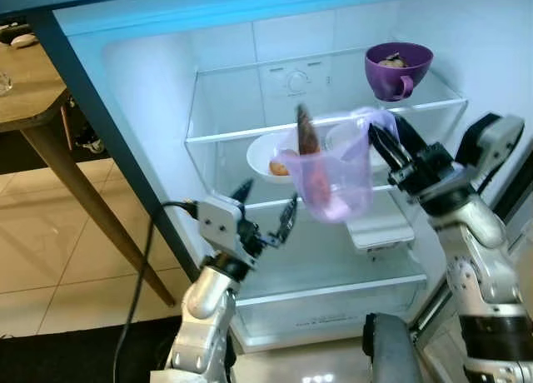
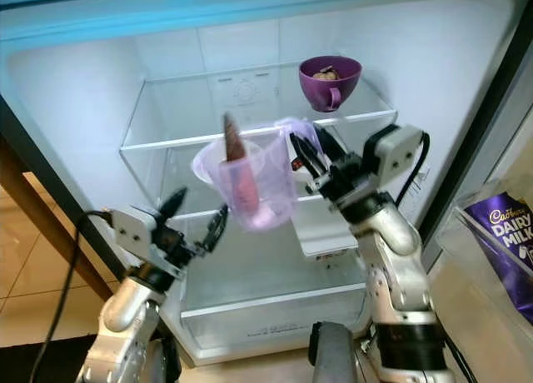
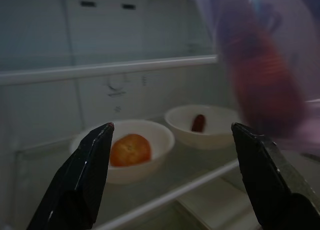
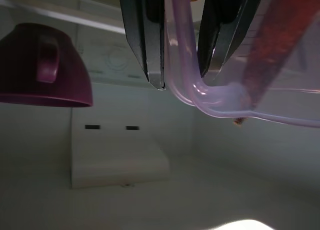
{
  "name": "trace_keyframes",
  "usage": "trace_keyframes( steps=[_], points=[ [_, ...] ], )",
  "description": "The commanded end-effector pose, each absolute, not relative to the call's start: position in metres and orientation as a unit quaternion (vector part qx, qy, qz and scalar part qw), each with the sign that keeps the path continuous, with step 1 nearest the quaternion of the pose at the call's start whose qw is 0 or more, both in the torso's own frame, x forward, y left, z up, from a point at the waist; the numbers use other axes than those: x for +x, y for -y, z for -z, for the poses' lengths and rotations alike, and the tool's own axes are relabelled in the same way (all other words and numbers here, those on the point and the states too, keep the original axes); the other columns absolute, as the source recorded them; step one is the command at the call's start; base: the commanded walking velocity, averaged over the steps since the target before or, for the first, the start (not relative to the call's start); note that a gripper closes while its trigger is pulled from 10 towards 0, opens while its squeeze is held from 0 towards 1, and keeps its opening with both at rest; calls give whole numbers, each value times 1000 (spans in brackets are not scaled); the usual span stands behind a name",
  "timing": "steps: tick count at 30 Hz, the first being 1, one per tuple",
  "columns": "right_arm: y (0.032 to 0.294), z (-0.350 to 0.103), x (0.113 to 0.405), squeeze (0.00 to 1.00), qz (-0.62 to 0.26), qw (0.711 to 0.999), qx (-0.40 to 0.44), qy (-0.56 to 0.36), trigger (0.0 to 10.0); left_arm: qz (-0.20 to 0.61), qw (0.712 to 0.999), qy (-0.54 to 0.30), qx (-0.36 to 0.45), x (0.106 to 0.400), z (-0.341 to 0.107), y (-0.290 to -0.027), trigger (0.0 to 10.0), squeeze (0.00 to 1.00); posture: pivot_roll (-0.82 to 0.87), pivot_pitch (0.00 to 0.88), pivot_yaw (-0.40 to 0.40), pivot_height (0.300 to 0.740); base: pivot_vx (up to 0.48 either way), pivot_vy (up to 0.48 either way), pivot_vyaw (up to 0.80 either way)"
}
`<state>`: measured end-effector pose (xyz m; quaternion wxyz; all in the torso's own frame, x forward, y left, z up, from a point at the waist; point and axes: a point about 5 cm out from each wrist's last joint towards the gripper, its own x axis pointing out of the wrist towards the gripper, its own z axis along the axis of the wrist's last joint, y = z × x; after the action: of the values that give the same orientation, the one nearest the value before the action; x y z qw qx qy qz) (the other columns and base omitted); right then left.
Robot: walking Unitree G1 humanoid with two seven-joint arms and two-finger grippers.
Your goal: Restocking fridge
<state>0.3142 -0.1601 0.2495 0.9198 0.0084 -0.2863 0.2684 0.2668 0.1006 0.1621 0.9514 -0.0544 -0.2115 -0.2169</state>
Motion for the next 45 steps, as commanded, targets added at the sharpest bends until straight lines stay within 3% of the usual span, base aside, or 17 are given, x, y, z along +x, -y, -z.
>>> trace_keyframes(
  steps=[1, 27, 45],
  points=[
    [156, -253, 323, 0, -250, 924, 16, 290, 10000, 203, 958, 198, -47, 267, -158, -105, 10000, 0, -4, 70, 73, 447, 0, 0, 0],
    [109, -291, 364, 0, -194, 929, 7, 316, 10000, 196, 967, 160, -35, 260, -138, -101, 10000, 0, -1, 76, 60, 447, 0, 0, 0],
    [100, -304, 389, 0, -117, 945, -40, 302, 10000, 201, 965, 167, -32, 264, -142, -98, 10000, 0, 9, 67, 64, 447, 0, 0, 0]
  ],
)
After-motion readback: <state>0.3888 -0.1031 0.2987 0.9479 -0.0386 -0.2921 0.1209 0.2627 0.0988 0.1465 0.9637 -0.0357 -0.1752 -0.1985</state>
